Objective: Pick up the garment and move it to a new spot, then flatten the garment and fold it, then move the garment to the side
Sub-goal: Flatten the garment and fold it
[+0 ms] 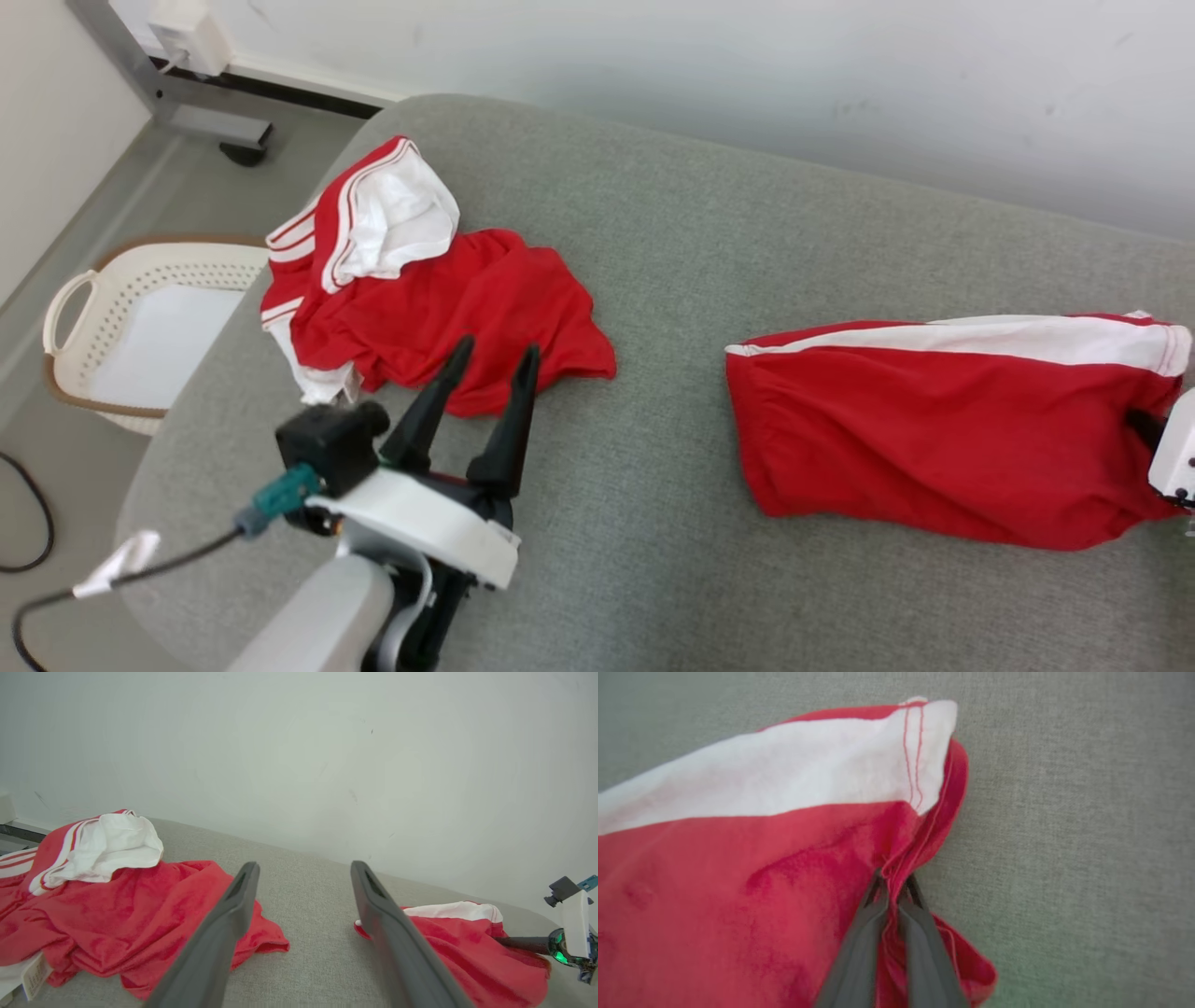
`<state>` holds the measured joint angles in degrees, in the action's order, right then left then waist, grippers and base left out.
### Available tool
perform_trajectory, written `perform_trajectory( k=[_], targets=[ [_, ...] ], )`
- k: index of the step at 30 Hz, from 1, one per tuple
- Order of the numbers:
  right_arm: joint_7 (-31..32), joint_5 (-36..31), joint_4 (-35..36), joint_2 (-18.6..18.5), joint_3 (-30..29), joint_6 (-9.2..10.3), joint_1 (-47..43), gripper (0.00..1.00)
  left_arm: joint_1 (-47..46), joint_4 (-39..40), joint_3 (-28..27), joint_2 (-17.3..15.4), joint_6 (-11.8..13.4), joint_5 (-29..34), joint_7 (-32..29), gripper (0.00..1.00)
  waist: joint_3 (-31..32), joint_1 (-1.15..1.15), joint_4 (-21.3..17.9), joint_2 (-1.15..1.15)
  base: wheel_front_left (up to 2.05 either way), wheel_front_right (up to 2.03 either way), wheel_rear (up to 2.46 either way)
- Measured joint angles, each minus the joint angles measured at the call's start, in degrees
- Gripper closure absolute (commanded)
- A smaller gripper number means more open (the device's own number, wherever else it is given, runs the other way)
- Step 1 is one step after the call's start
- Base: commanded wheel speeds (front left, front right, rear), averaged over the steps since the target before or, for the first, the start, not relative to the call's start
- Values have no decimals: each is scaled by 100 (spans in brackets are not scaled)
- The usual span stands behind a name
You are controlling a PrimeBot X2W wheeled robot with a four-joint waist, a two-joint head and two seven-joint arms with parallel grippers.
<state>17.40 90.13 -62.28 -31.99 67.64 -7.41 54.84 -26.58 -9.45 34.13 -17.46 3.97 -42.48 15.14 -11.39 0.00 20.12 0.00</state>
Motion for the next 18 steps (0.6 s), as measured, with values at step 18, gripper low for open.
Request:
perform_trajectory(
  k=[18],
  targets=[
    [-1807,293,953,-341,-619,-8,-987,100,1524,-51,-1328,942,-203,1816,0,0,539,0,-1037,0,0,0,0]
  ],
)
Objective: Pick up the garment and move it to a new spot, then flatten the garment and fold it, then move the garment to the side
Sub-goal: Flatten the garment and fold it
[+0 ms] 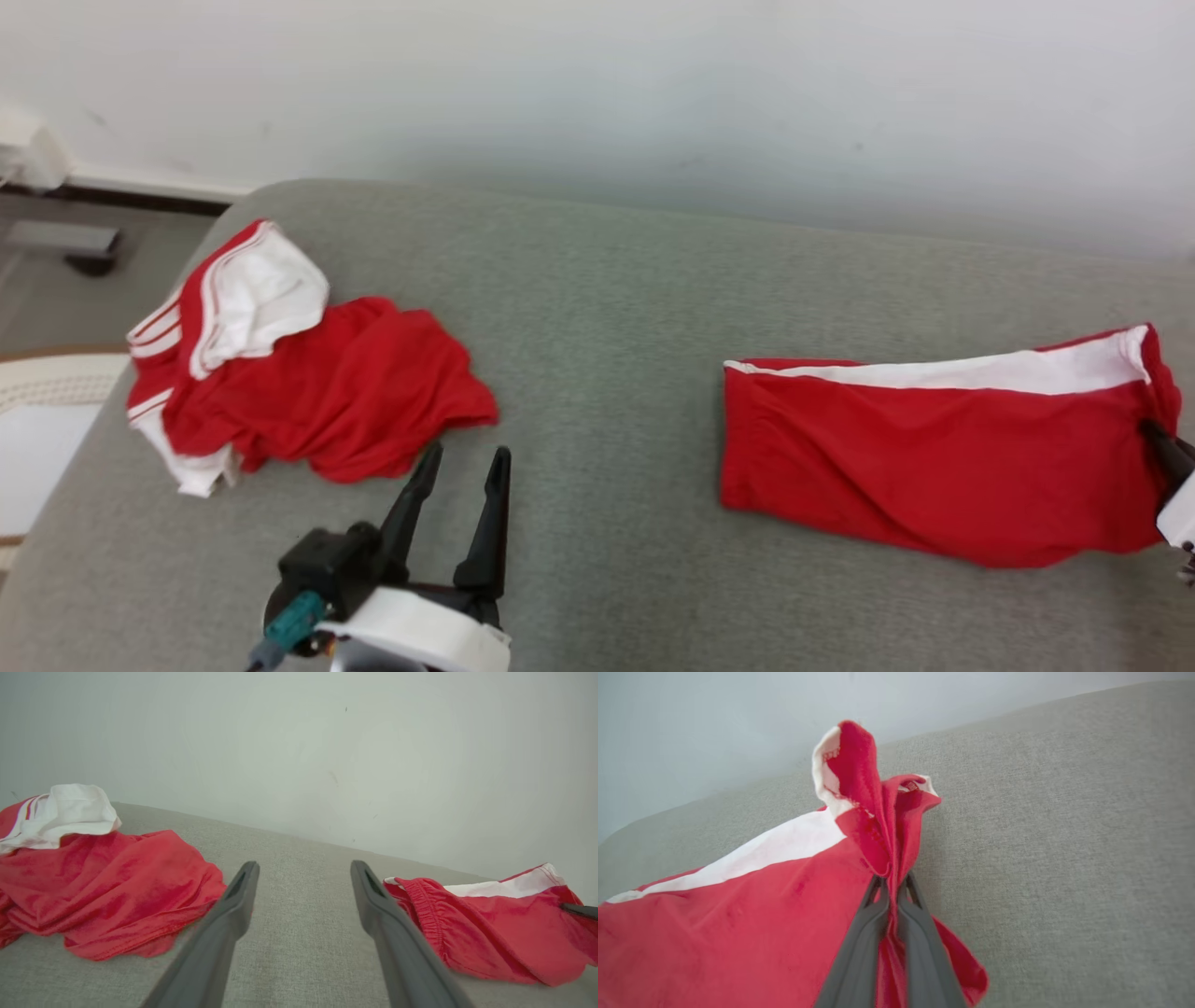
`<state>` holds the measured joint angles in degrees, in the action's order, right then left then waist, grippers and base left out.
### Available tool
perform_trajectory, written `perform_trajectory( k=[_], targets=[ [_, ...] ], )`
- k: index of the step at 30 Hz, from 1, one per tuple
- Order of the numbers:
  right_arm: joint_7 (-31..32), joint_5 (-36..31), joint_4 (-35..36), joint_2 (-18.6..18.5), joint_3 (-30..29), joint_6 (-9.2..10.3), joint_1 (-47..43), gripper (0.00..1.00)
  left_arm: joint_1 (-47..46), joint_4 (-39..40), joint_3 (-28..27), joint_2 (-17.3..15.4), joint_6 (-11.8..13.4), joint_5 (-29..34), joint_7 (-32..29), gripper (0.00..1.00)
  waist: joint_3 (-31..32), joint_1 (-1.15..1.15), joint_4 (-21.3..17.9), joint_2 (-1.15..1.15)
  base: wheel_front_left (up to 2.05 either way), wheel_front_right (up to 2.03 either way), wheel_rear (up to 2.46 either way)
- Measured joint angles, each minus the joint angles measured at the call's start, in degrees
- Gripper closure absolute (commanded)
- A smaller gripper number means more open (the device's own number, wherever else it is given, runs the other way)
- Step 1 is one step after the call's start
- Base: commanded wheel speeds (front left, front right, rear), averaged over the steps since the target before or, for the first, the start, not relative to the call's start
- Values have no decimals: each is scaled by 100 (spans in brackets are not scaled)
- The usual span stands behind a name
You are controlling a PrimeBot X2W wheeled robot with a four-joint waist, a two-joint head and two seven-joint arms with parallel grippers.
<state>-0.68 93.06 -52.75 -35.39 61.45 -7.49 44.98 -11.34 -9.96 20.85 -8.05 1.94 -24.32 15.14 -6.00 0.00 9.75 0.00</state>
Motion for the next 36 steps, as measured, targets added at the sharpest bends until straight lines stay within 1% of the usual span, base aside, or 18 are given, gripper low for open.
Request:
perform_trajectory(
  k=[3,6,11,13,18,20,23,27,34,35,36],
  targets=[
    [-170,53,149,-140,-105,1,-202,100,252,122,-288,223,-111,253,0,0,54,0,-203,0,0,0,0],
    [-292,71,267,-242,-183,1,-289,100,407,83,-454,334,-308,454,-1,0,85,0,-354,0,0,0,0],
    [-276,-16,310,-257,-175,1,-247,100,471,-63,-641,439,-530,638,0,0,173,0,-441,0,0,0,0],
    [-234,-33,381,-190,-183,1,-110,100,470,-112,-688,478,-586,656,0,0,197,0,-426,0,0,0,0],
    [-85,-304,541,197,-31,1,340,100,469,-235,-698,516,-670,658,0,0,225,0,-276,0,0,0,0],
    [57,-379,491,391,70,1,491,100,471,-271,-676,521,-677,581,0,0,239,0,-194,0,0,0,0],
    [288,-492,285,739,237,1,639,100,476,-320,-605,522,-649,457,-1,0,279,0,-58,0,0,0,0],
    [415,-657,-99,1200,382,1,826,100,478,-363,-543,523,-609,346,0,0,327,0,113,0,0,0,0],
    [417,-1070,-704,1913,735,1,1011,100,481,-385,-490,523,-555,264,0,0,296,0,236,0,0,0,0],
    [415,-1132,-786,1997,789,1,1012,94,482,-393,-488,524,-548,252,0,0,290,0,230,0,0,0,0],
    [413,-1206,-858,2095,839,1,1012,76,486,-408,-490,524,-548,250,0,0,285,0,219,0,0,0,0]
  ],
)
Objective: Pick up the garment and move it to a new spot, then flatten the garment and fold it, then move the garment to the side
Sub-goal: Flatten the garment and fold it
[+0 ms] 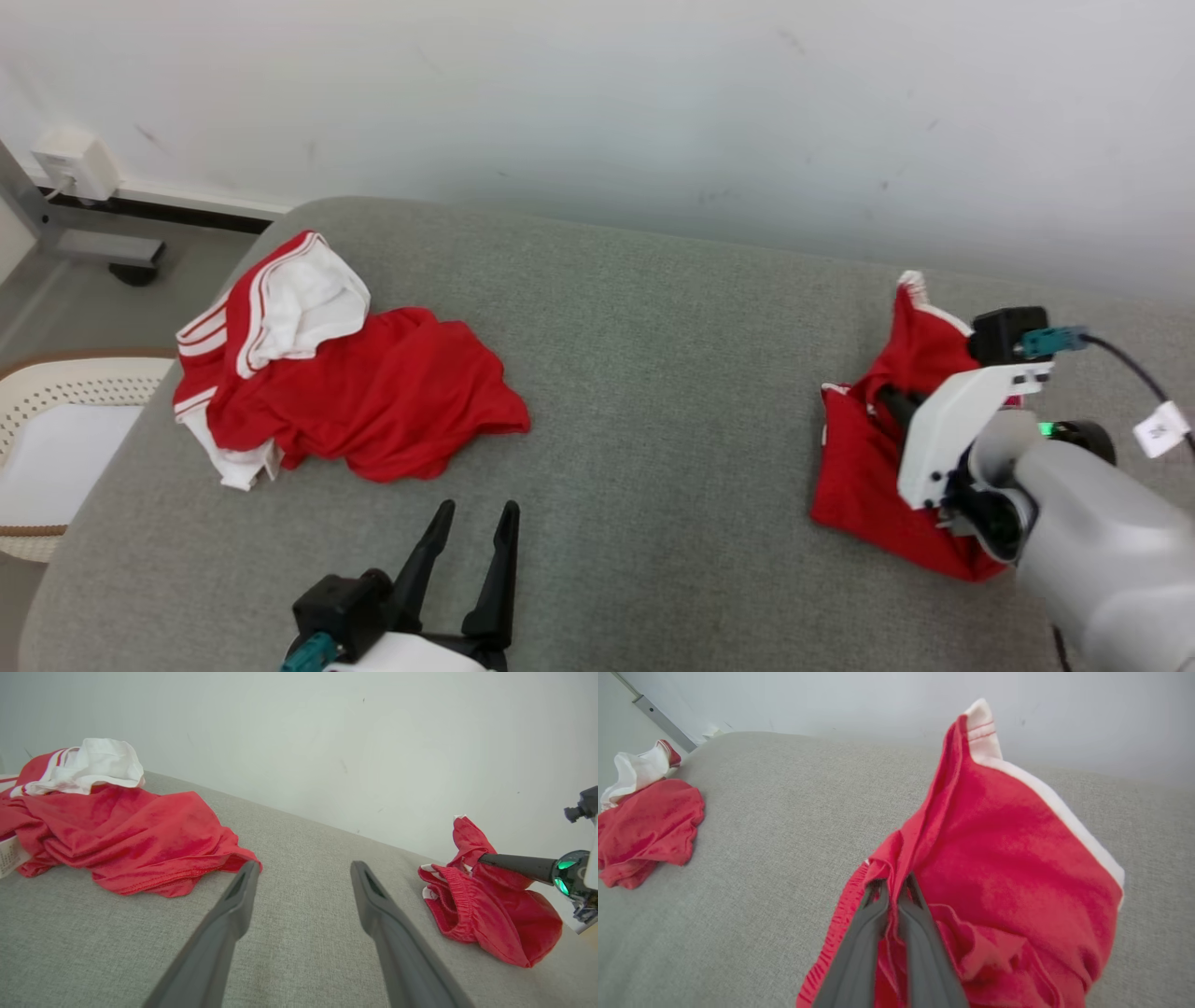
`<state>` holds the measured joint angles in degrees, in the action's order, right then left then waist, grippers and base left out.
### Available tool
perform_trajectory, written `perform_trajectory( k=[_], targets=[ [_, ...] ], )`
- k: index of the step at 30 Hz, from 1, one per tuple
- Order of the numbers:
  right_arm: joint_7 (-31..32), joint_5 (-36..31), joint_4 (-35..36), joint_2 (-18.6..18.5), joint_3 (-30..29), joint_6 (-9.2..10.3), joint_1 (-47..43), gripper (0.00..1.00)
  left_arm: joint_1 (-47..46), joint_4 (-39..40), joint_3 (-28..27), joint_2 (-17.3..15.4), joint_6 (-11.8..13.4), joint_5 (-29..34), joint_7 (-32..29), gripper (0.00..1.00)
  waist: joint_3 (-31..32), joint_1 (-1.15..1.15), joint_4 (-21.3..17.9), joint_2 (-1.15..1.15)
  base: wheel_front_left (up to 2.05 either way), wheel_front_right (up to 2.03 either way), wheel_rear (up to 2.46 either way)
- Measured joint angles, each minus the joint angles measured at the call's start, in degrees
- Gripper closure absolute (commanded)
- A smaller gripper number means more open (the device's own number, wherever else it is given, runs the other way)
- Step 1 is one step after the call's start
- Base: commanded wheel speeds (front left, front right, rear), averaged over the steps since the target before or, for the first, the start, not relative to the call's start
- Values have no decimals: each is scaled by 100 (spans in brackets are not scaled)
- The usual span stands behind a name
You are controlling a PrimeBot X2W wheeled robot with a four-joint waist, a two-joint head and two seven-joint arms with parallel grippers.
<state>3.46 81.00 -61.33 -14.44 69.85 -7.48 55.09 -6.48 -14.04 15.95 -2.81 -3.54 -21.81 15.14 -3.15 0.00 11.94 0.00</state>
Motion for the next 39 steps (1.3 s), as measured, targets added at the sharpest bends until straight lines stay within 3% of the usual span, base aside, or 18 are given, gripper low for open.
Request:
perform_trajectory(
  k=[1,3,9,13,18,22,26,31,32,33,34,39],
  targets=[
    [-16,-54,-42,96,29,0,-1,58,2,-9,-11,0,1,0,0,0,-4,0,-18,0,0,0,0],
    [-58,-172,-92,296,78,0,-4,2,3,-27,-29,0,0,-1,0,0,-11,0,-69,0,0,0,0],
    [-231,-261,121,638,136,0,-129,0,-1,-64,-57,0,-2,-9,0,0,-13,0,-291,0,0,0,0],
    [-645,-149,835,584,-44,-1,-147,0,-3,-66,-81,2,-19,-5,0,0,14,0,-472,0,0,0,0],
    [-1303,-34,1713,-54,-356,0,-220,0,9,-54,-114,3,-20,0,0,0,107,0,-659,0,0,0,0],
    [-1674,-34,1983,-655,-656,-1,-412,0,98,-53,-87,2,-16,-3,0,0,205,0,-750,0,0,0,0],
    [-1801,19,1838,-1118,-1058,0,-684,0,113,-36,-65,2,-9,-38,0,0,253,0,-791,0,0,0,0],
    [-1678,214,1368,-1230,-1246,0,-859,0,118,-33,-46,2,-2,-41,0,0,176,0,-797,0,0,0,0],
    [-1578,221,1263,-1230,-1243,0,-852,19,108,-33,-30,2,-5,-41,0,0,149,0,-789,0,0,0,0],
    [-1432,265,1163,-1228,-1251,0,-845,72,92,-32,-16,2,-25,-41,0,0,117,0,-776,0,0,0,0],
    [-1269,415,1078,-1210,-1305,0,-837,100,68,-32,-2,2,-30,-41,0,0,77,0,-758,0,0,0,0],
    [-76,1311,620,-1061,-1720,0,-717,100,-46,-43,27,4,-44,-56,0,0,-129,0,-600,0,0,0,0]
  ],
)
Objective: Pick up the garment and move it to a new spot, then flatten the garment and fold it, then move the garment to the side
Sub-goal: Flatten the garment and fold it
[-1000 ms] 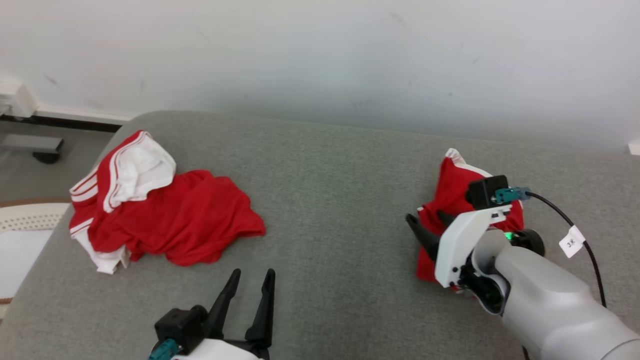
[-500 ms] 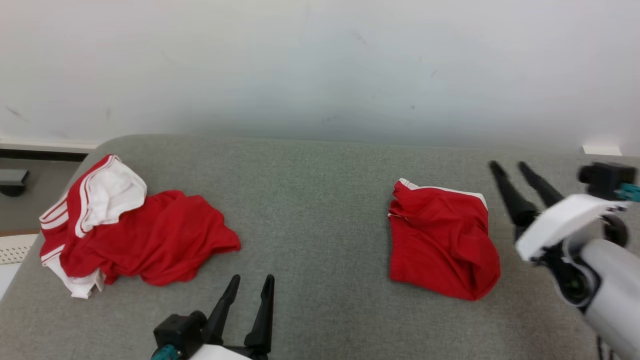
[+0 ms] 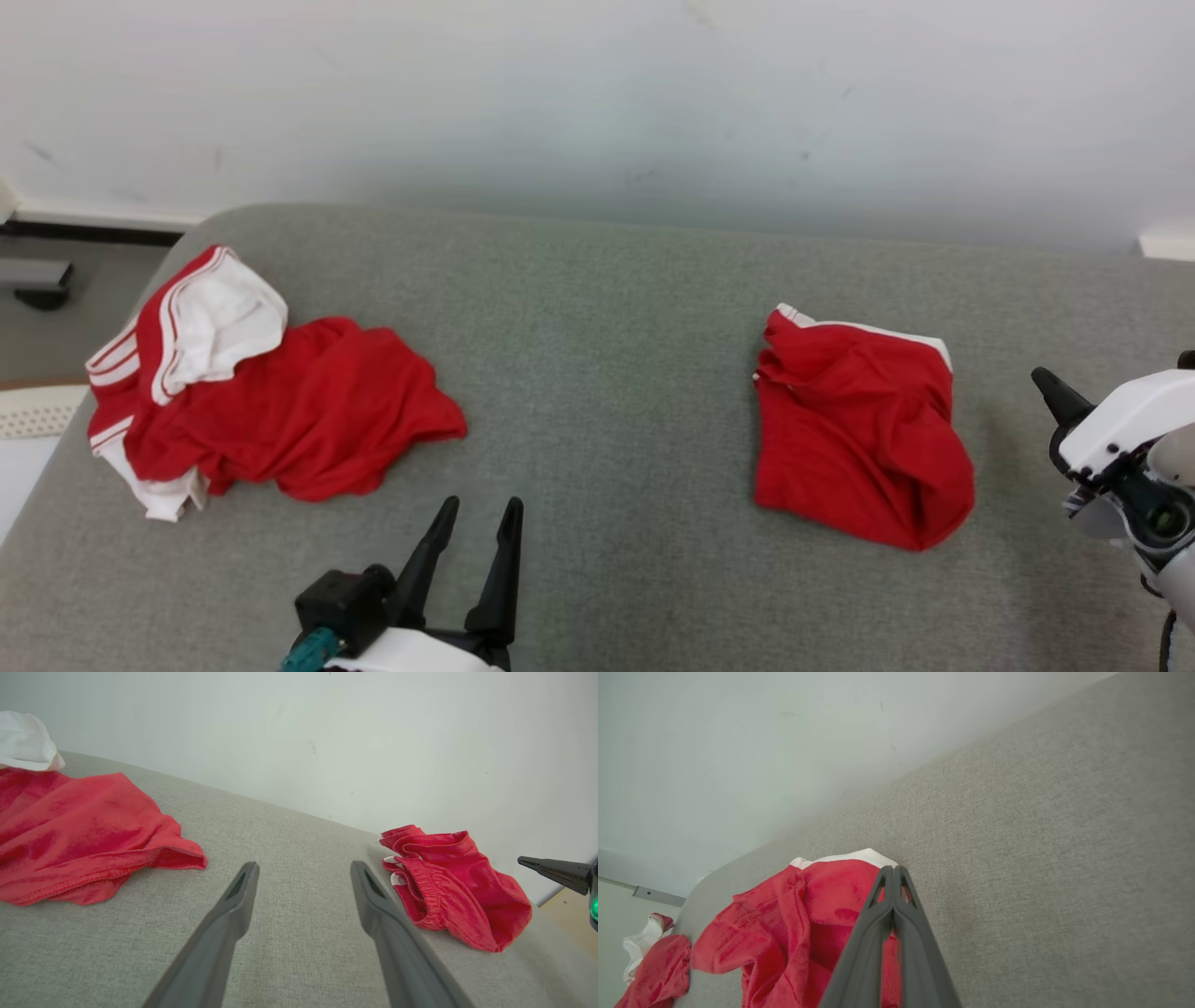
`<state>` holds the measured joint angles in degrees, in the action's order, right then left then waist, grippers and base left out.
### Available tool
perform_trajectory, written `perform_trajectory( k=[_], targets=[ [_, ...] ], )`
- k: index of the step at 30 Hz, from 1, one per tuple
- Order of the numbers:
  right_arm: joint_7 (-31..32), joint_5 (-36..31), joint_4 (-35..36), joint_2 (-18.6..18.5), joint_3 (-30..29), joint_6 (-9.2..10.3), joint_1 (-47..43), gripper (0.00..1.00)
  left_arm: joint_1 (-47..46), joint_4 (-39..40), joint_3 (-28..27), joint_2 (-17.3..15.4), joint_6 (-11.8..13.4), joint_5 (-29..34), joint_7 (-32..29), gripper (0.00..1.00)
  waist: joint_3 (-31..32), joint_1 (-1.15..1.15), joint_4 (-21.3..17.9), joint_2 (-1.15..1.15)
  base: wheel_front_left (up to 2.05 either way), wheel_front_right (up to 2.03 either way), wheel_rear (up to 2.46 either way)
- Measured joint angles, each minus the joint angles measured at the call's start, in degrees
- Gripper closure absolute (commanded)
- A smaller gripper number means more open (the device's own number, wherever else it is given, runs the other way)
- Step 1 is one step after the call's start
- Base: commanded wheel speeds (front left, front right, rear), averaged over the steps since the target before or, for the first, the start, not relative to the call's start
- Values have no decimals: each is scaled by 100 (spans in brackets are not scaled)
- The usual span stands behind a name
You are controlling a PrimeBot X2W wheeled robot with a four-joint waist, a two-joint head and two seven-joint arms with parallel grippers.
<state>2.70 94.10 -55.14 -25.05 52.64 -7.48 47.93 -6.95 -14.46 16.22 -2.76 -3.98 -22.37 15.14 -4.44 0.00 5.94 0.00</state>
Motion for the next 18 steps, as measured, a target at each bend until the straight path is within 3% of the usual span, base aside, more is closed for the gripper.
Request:
perform_trajectory(
  k=[4,10,14,18],
  targets=[
    [1113,880,-256,170,-485,0,106,100,-56,-13,-3,0,0,-34,0,0,-162,0,146,0,0,0,0],
    [2386,1504,-204,320,-739,0,126,100,-126,-13,22,-1,25,-84,0,0,-256,0,361,0,0,0,0],
    [2992,1702,227,348,-804,0,-80,100,-126,-32,18,-1,46,-93,0,0,-205,0,412,0,0,0,0],
    [3419,1800,1147,331,-994,1,-387,100,-108,-57,9,-1,49,-99,0,0,-126,0,422,0,0,0,0]
  ],
)
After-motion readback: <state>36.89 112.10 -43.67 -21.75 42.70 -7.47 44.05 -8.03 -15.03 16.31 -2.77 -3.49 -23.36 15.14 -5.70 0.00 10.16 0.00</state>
